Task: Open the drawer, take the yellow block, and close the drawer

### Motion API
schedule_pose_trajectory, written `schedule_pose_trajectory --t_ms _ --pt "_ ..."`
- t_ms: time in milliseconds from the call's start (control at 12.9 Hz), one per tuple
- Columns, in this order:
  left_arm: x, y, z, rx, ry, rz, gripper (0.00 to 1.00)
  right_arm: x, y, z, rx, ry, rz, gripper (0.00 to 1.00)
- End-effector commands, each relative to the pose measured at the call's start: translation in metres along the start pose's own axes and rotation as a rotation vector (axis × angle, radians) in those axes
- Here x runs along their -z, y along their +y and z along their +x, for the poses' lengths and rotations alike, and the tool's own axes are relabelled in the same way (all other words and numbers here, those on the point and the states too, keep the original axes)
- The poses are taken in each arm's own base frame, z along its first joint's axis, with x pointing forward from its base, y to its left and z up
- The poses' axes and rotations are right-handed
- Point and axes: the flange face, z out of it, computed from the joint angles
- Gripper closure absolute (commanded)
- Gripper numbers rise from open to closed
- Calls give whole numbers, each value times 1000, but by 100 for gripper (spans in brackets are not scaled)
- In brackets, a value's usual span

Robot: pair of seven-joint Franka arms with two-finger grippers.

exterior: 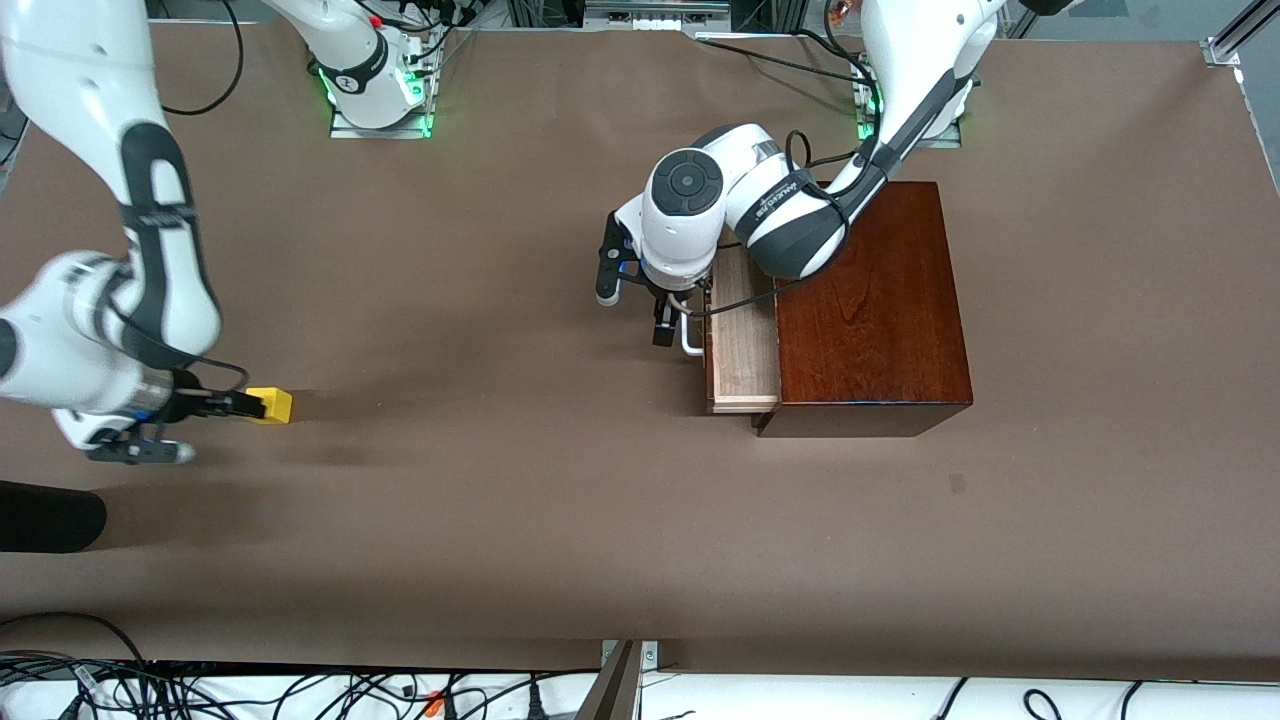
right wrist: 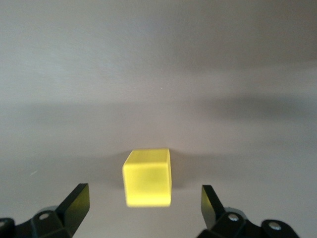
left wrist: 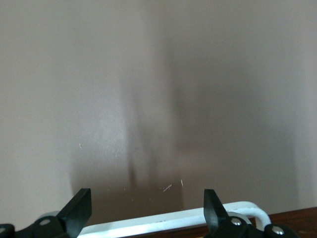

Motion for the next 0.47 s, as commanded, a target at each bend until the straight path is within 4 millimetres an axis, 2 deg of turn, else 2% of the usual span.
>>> schedule_pose_trajectory --t_ms 0,311,388 --pt "-10 1 -6 -44 -41 13 0 76 -2 -21 4 25 6 0" --pt "-9 -2 -20 -39 -109 -12 0 145 -16 -49 -69 13 46 0" --pt "-5 -2 -21 -39 -115 -15 0 169 -33 -57 -68 14 1 0"
